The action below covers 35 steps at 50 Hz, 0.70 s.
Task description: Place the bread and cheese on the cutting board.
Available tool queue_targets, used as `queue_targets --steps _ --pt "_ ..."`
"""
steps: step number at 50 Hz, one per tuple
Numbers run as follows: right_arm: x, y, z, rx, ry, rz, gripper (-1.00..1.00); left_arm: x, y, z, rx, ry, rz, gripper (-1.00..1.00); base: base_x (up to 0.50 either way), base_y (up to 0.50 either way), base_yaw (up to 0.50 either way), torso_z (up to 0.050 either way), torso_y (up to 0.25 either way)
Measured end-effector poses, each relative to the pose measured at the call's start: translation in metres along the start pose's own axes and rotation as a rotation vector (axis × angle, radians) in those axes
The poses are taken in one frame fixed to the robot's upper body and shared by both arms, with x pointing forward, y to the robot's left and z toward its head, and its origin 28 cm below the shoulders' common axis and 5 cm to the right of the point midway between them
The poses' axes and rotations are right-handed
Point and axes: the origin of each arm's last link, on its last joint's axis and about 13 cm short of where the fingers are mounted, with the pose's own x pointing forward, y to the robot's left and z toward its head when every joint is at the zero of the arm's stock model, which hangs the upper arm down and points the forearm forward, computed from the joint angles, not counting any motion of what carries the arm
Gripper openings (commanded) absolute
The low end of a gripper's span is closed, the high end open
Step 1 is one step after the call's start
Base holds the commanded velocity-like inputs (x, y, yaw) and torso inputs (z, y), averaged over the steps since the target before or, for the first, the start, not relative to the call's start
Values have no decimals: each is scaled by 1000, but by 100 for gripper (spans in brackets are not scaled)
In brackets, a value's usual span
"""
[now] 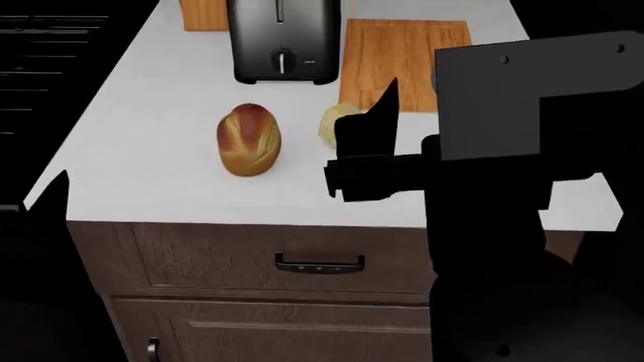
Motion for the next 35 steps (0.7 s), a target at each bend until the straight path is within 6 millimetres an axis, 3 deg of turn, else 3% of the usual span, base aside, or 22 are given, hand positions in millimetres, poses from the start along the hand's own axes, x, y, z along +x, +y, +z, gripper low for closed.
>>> queue_targets --steps 14,21,35 --pt "-1 -1 -3 -3 19 10 100 -2 4 -5 -31 22 -5 100 0 0 0 50 0" --pt "-2 -1 -5 -2 26 15 100 -1 5 -9 -23 37 4 100 0 0 0 0 -13" --pt "-1 -1 -3 -1 34 23 100 -1 6 -14 34 42 7 100 -1 0 0 0 -250"
